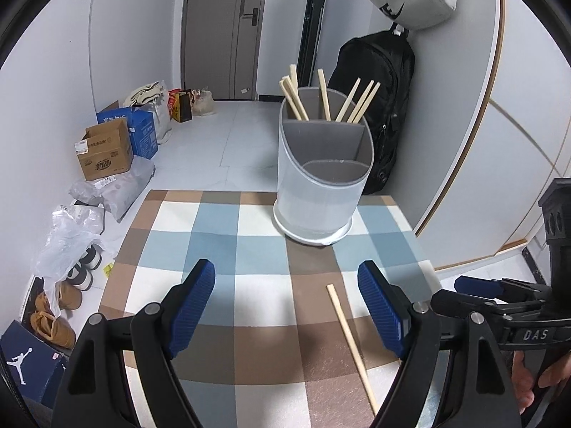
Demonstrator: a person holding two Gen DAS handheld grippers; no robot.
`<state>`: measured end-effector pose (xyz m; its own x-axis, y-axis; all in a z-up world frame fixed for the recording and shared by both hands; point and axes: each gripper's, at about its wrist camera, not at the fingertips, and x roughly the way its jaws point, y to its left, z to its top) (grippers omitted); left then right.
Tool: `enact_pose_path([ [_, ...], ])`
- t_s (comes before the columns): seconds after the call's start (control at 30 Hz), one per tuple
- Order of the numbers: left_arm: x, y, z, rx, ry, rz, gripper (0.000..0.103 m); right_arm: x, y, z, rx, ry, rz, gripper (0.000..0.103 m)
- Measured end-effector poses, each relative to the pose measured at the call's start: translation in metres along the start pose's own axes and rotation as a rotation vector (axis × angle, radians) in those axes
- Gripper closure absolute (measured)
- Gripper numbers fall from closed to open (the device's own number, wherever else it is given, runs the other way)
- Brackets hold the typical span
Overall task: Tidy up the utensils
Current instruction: 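Lower both tools to the last two sticks on the mat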
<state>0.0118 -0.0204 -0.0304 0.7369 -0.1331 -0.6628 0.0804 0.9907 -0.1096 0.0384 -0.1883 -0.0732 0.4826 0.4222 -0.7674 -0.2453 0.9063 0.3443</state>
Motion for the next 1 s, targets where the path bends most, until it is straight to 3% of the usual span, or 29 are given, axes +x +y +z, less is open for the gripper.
enact_pose_path([
  [0.1, 0.004, 0.001, -0.003, 0.004, 0.024, 0.012, 0.024, 0.01, -0.004, -0.002, 0.005, 0.048, -0.027, 0.032],
  [0.4, 0.01, 0.014, -0.006, -0.03, 0.072, 0.017, 0.024, 0.038, -0.003, 0.0, -0.005, 0.131, -0.056, 0.039],
  [0.47, 0.009, 0.017, -0.006, -0.035, 0.071, 0.018, 0.024, 0.047, 0.0, 0.0, -0.02, 0.156, -0.076, 0.052],
  [0.9, 0.011, 0.032, -0.008, -0.048, 0.078, 0.024, 0.024, 0.08, 0.018, 0.01, -0.112, 0.208, -0.224, 0.072],
  [1.0, 0.011, 0.034, -0.008, -0.049, 0.078, 0.027, 0.024, 0.083, 0.019, 0.013, -0.114, 0.205, -0.259, 0.084],
])
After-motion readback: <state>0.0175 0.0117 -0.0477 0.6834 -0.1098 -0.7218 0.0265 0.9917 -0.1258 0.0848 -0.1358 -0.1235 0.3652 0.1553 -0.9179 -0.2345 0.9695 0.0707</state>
